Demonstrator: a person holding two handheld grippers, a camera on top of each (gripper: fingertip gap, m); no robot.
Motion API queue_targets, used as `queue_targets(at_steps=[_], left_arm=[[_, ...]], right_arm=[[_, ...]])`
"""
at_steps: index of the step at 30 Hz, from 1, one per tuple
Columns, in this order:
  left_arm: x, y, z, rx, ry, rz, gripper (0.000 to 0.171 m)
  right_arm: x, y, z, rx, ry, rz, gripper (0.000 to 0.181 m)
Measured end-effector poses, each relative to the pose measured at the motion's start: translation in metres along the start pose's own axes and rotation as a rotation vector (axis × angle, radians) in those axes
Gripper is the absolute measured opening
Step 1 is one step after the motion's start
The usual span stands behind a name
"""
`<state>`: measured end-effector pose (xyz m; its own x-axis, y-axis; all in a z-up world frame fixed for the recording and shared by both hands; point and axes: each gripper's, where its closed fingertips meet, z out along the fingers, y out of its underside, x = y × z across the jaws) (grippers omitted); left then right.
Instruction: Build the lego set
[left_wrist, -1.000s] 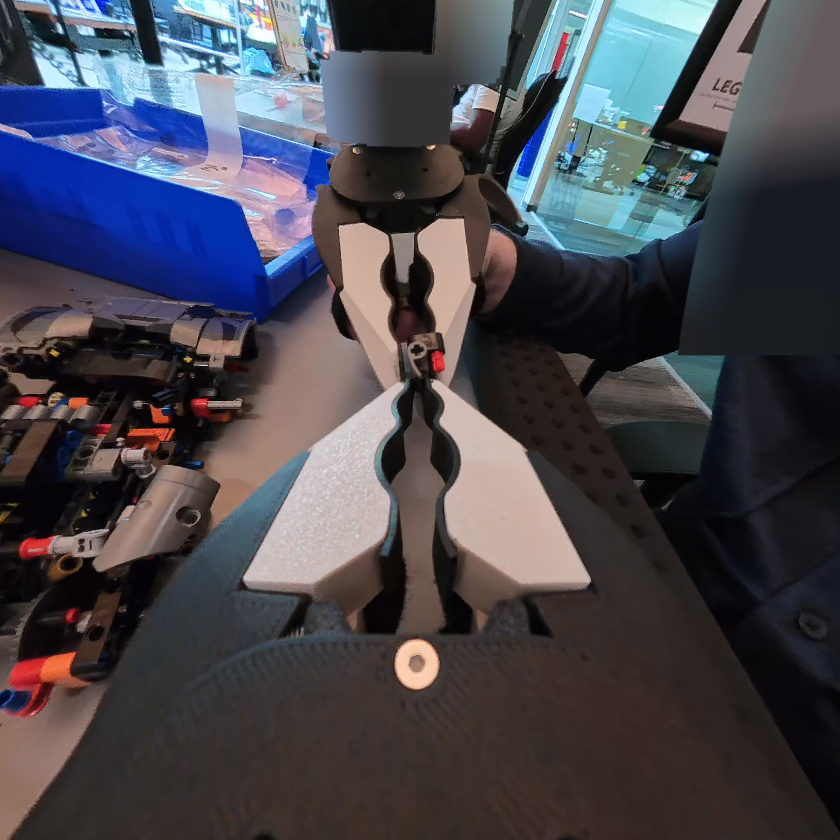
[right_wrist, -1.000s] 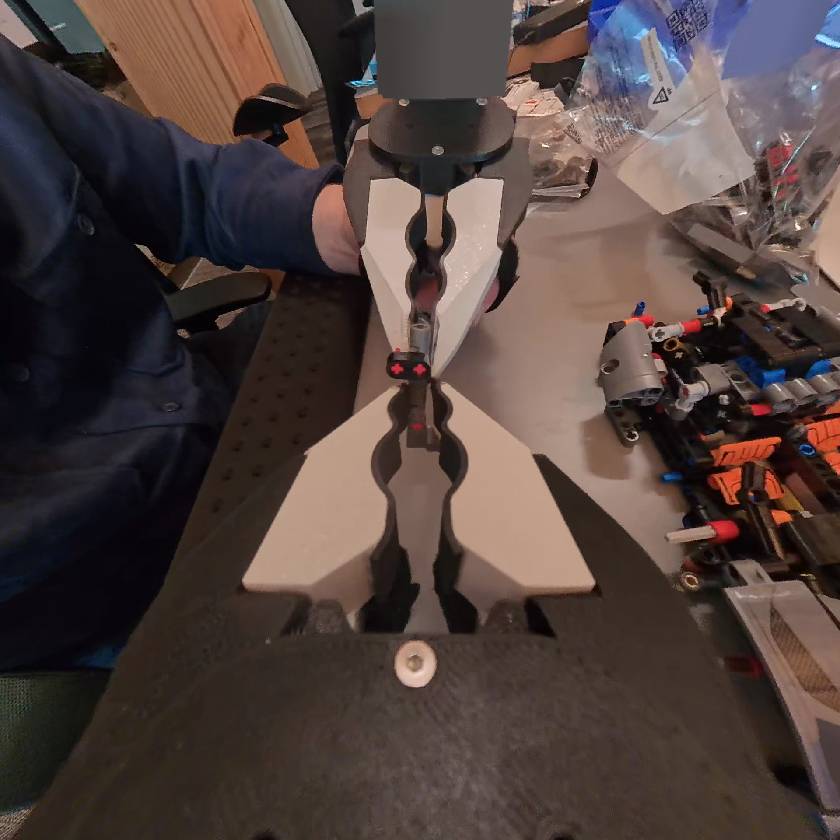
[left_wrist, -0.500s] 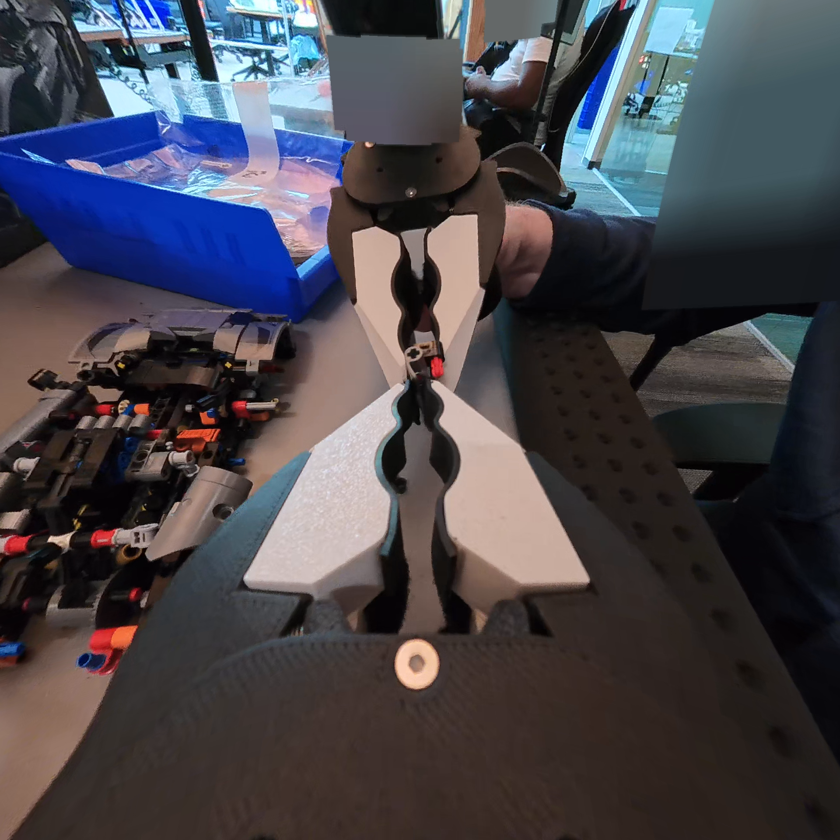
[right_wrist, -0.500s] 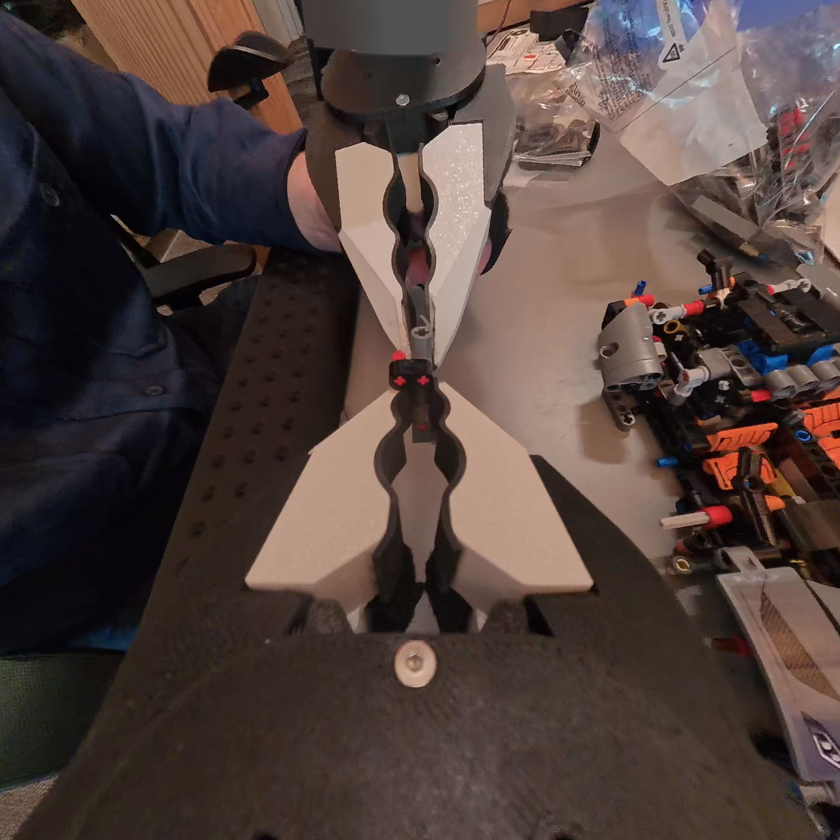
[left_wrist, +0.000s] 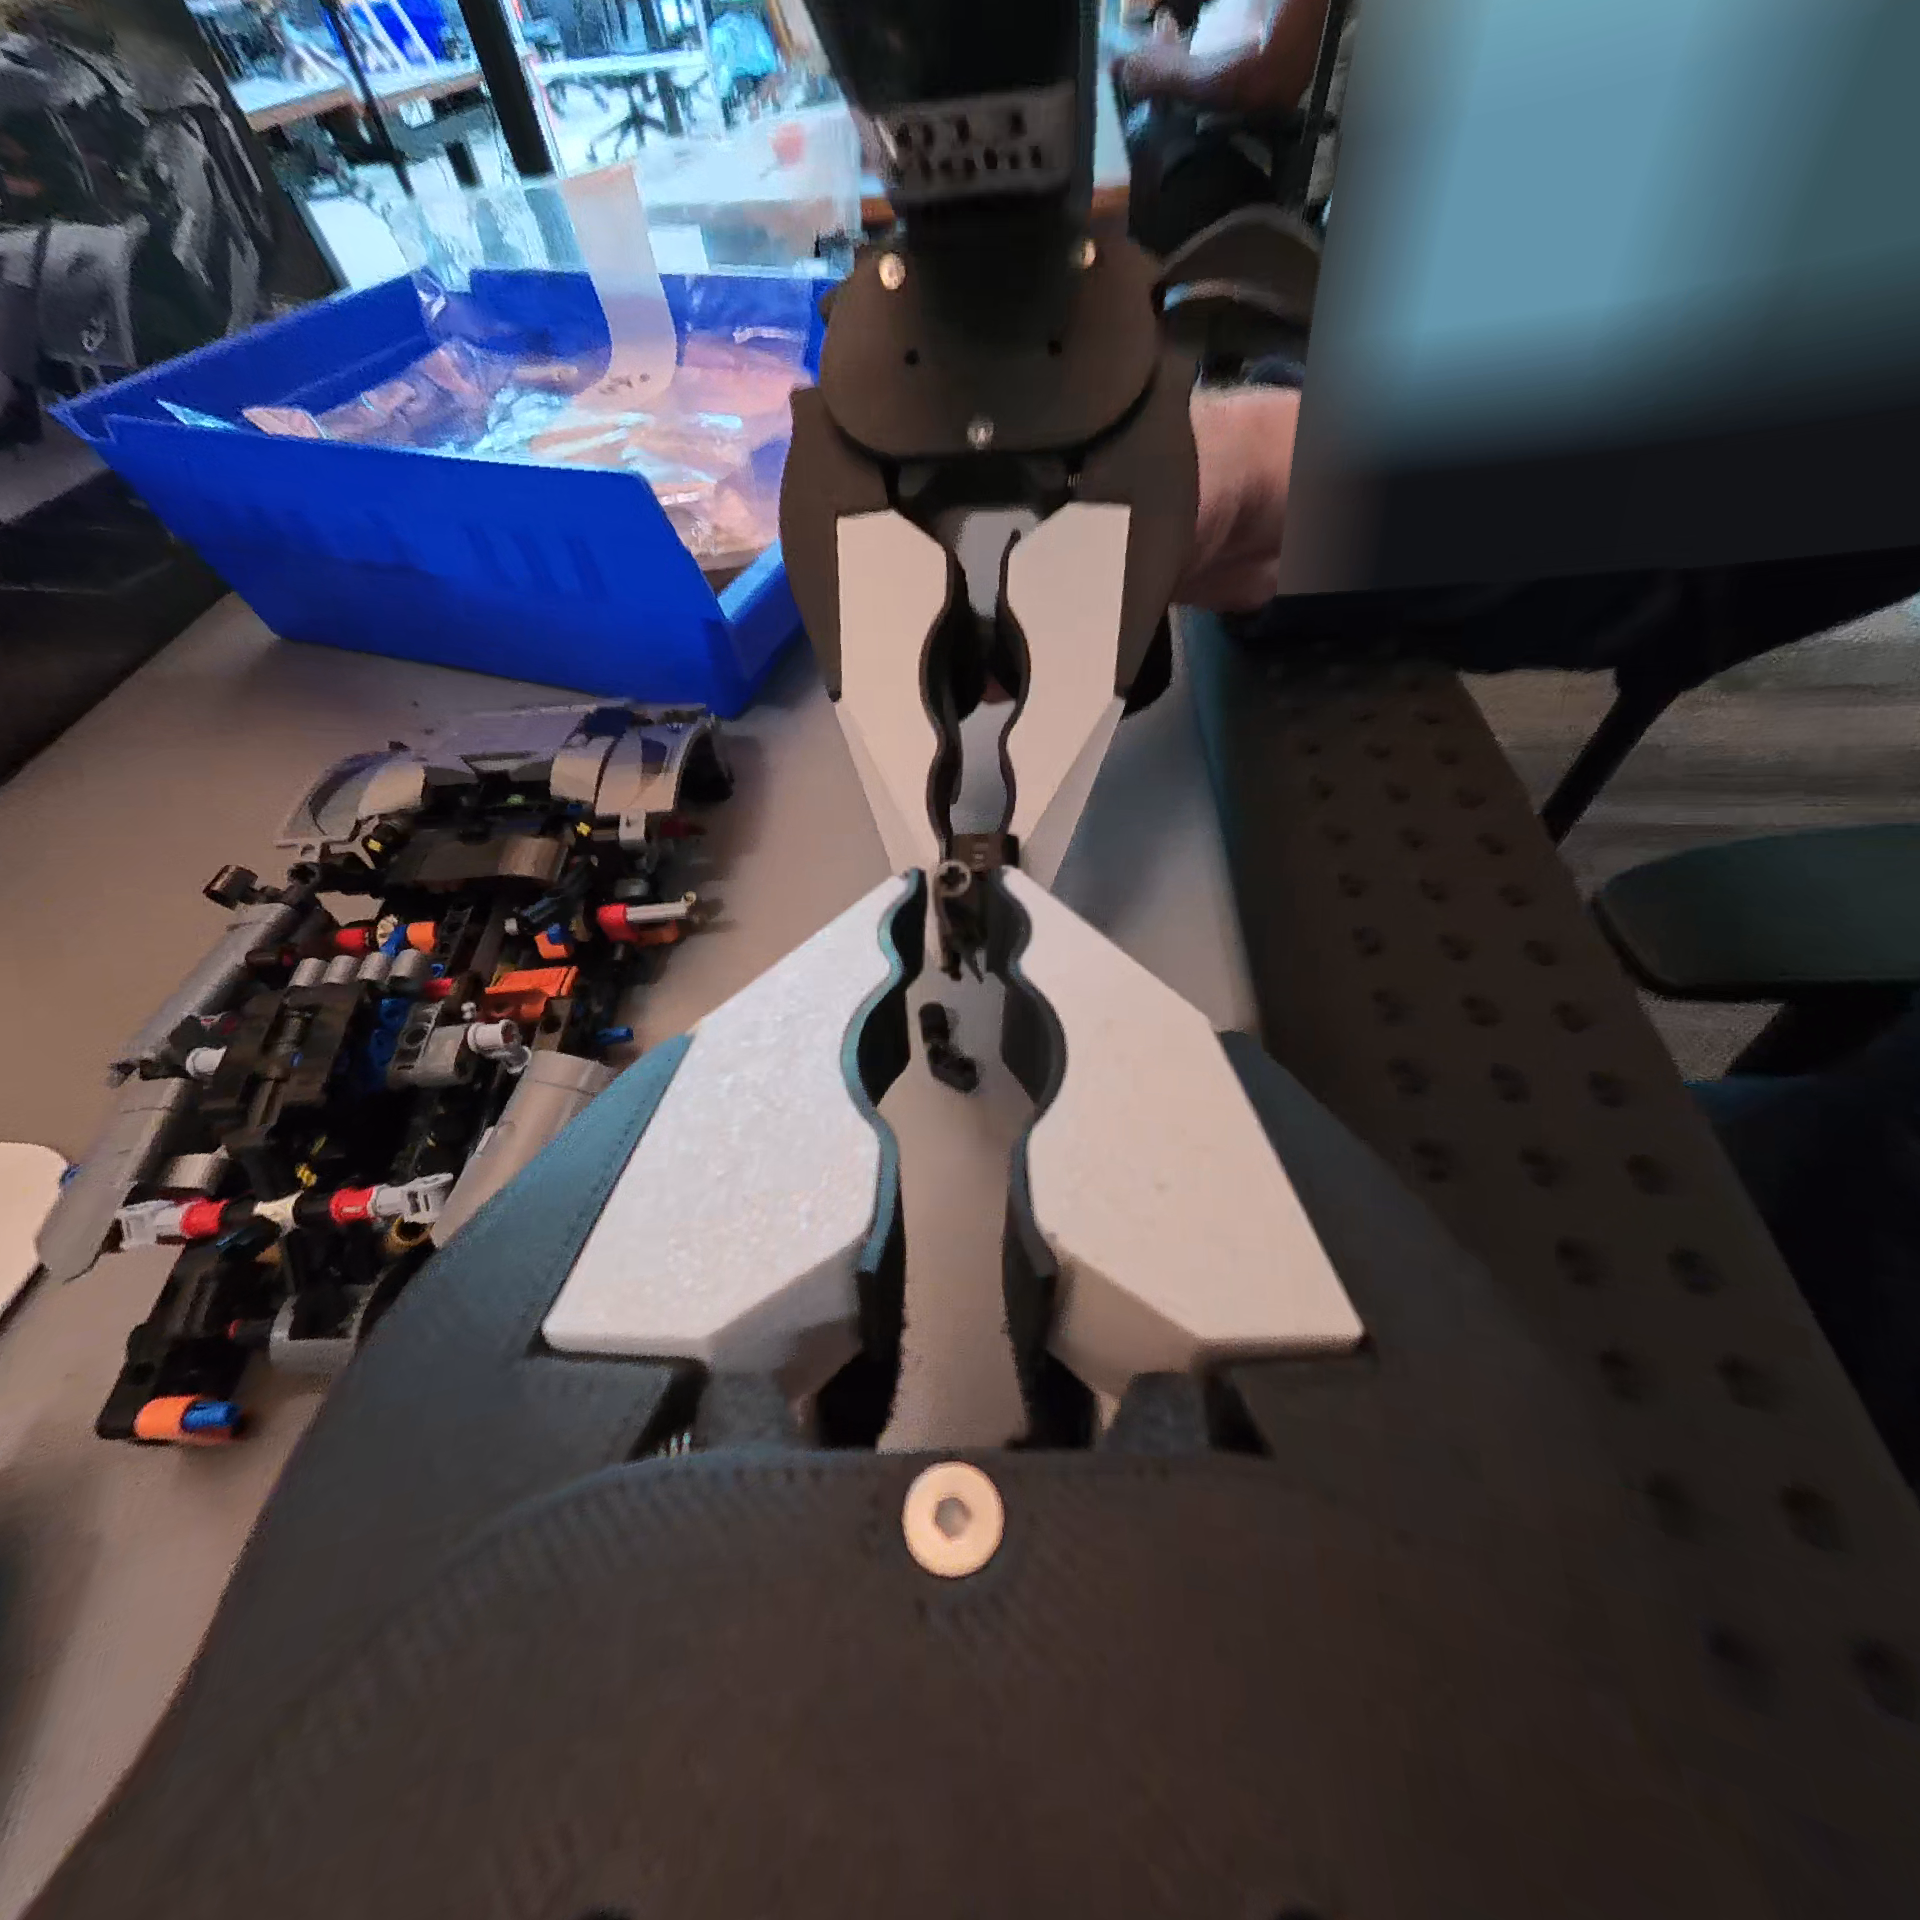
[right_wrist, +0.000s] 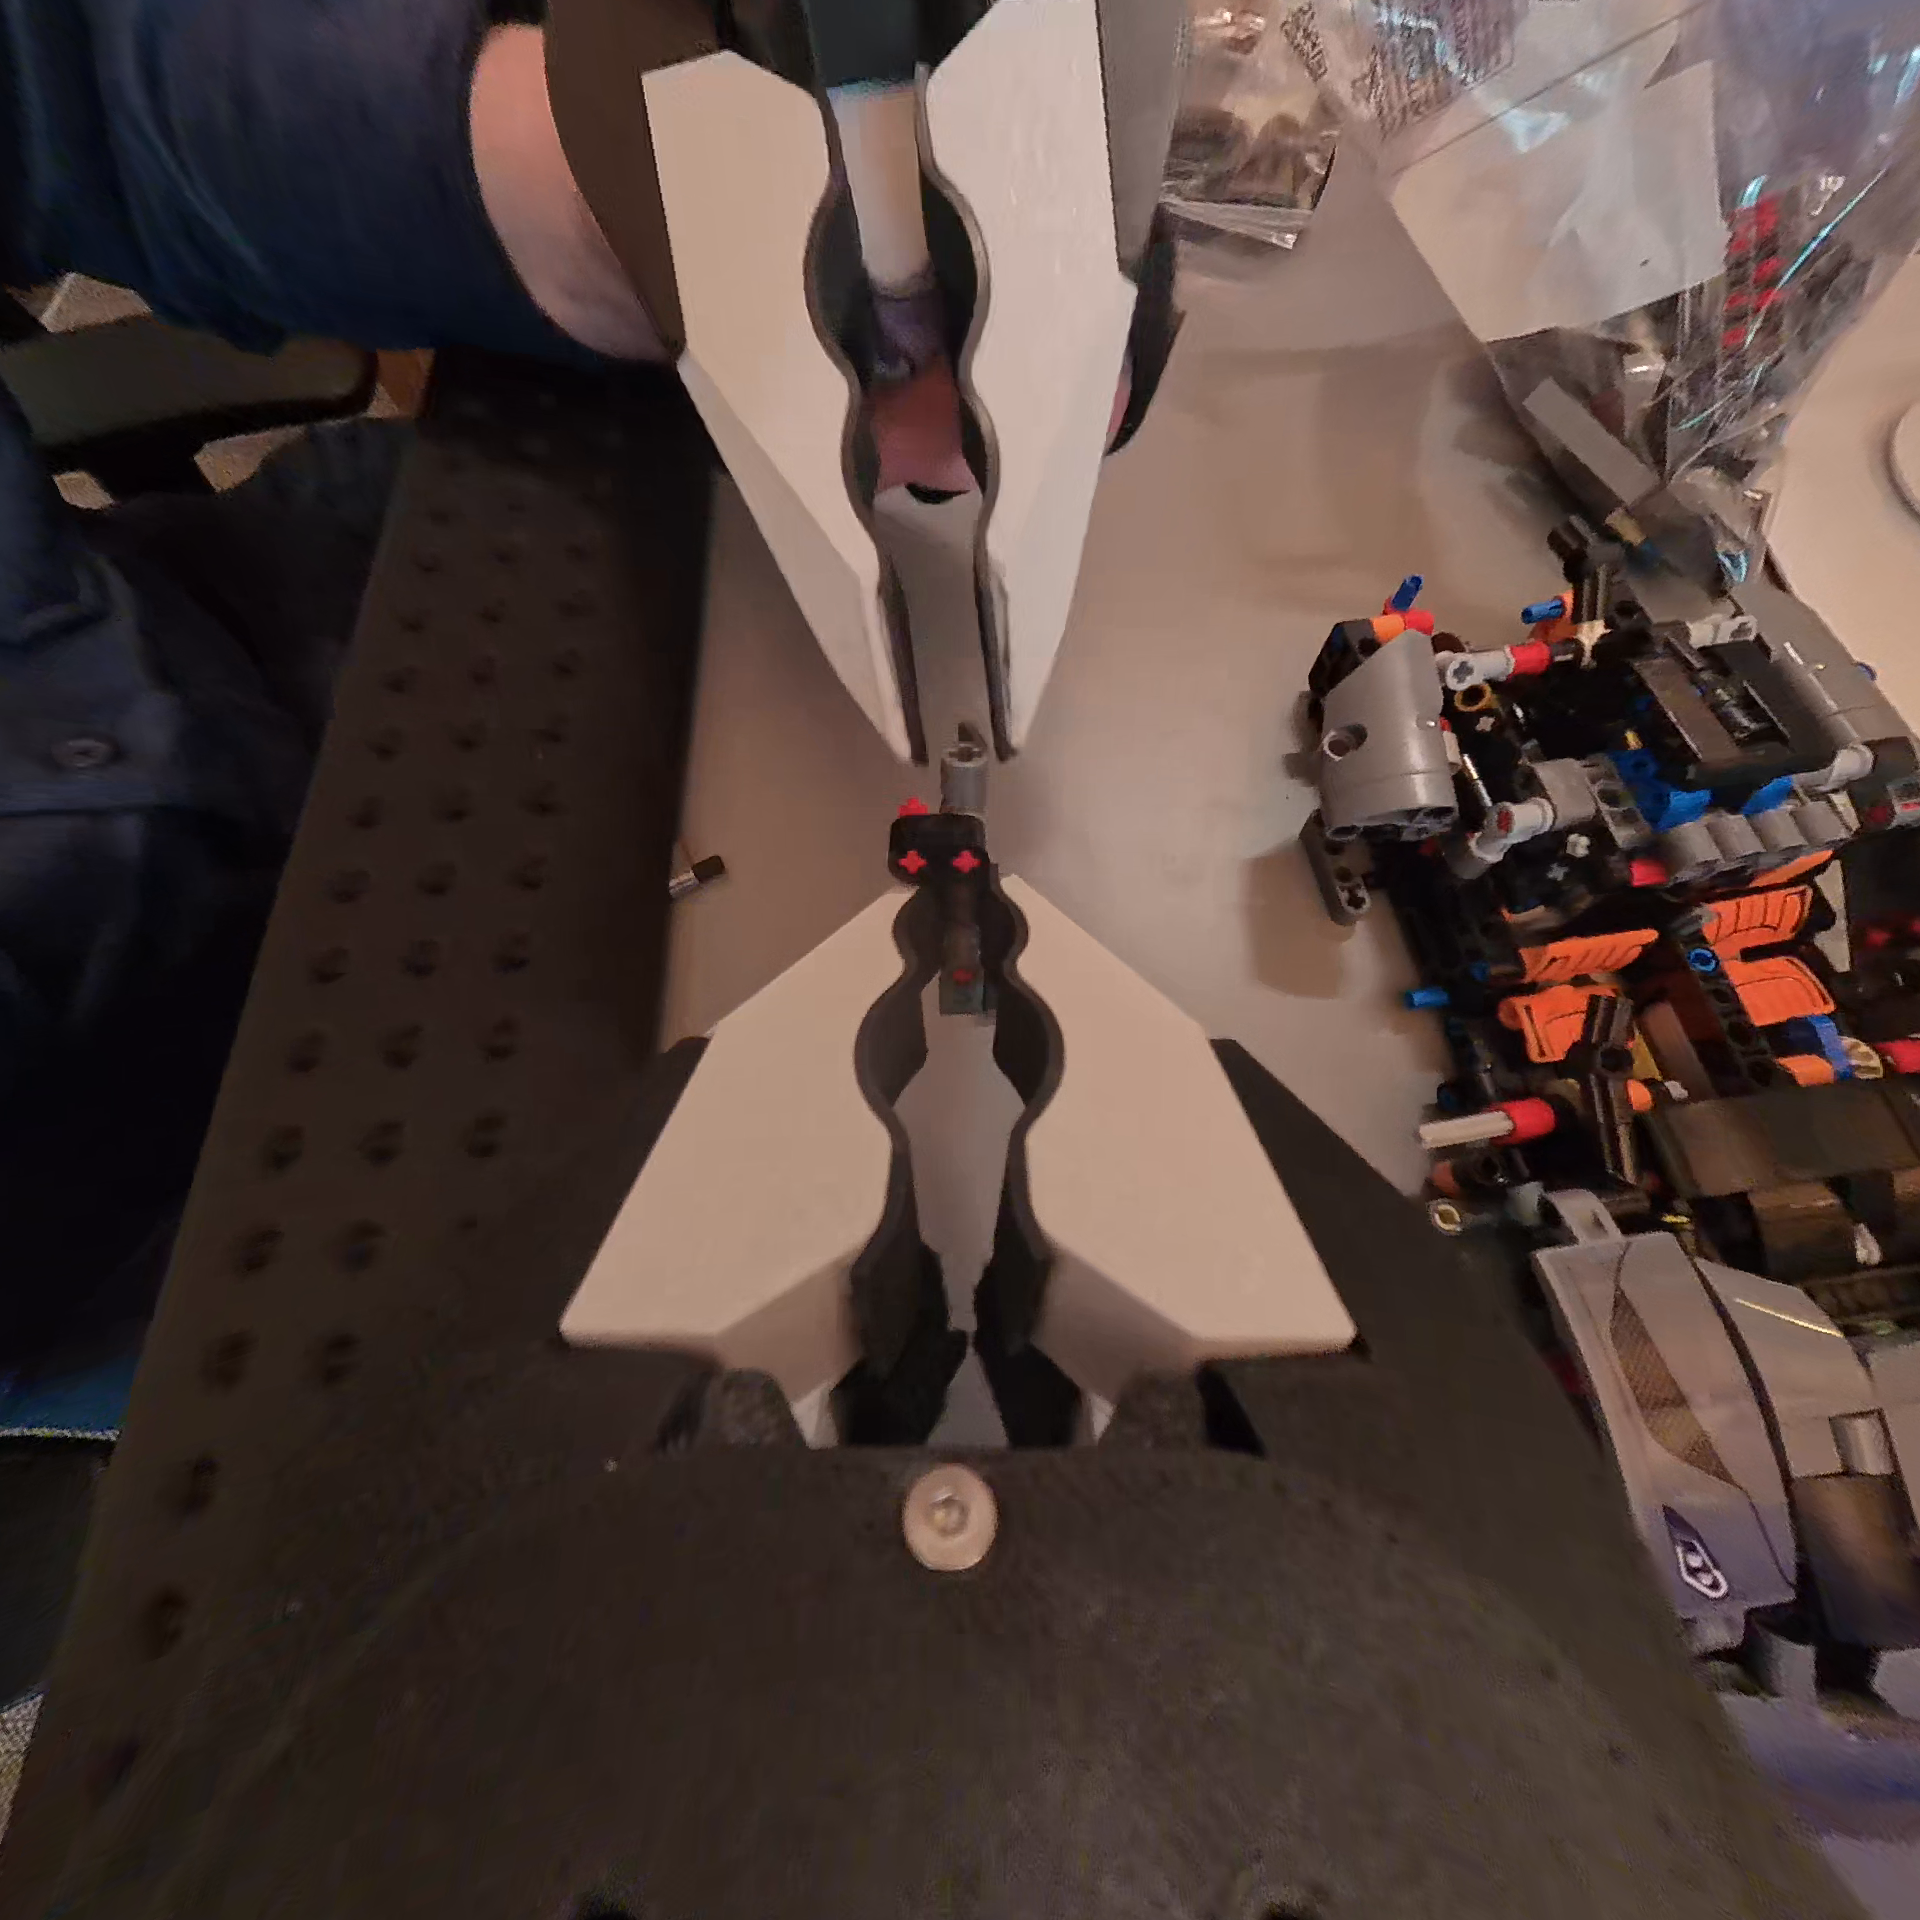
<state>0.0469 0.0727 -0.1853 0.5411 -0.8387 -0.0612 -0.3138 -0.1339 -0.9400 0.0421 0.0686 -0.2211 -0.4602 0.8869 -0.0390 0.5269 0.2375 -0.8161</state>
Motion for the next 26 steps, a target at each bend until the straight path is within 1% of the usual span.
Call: queue_targets(at_steps=[1, 3, 6, 9, 12, 14, 16, 26], left_arm=[[0.001, 0.006, 0.004, -0.045, -0.007, 0.031, 0.008], [0.003, 0.01, 0.008, -0.074, -0.024, 0.076, 0.005], [0.004, 0.012, 0.008, -0.073, 0.019, 0.023, 0.005], [0.005, 0.017, 0.008, -0.119, 0.0, 0.06, 0.005], [0.004, 0.019, 0.006, -0.16, -0.036, 0.111, 0.005], [0.007, 0.016, 0.003, -0.153, -0.042, 0.116, 0.004], [0.007, 0.016, 0.003, -0.158, -0.06, 0.13, 0.004], [0.012, 0.02, 0.001, -0.155, -0.037, 0.098, 0.004]], right_arm=[[-0.001, 0.002, 0.001, -0.014, -0.002, -0.008, 0.005], [-0.002, 0.006, 0.005, -0.048, 0.004, -0.026, 0.005], [-0.001, 0.007, 0.004, -0.064, 0.026, -0.048, 0.005], [0.001, 0.01, 0.004, -0.092, 0.058, -0.083, 0.005], [0.001, 0.008, 0.004, -0.089, 0.074, -0.108, 0.005], [-0.001, 0.006, 0.003, -0.072, 0.065, -0.103, 0.005], [-0.002, 0.007, 0.002, -0.086, 0.084, -0.133, 0.004], [-0.005, 0.013, 0.002, -0.11, 0.091, -0.183, 0.004]])
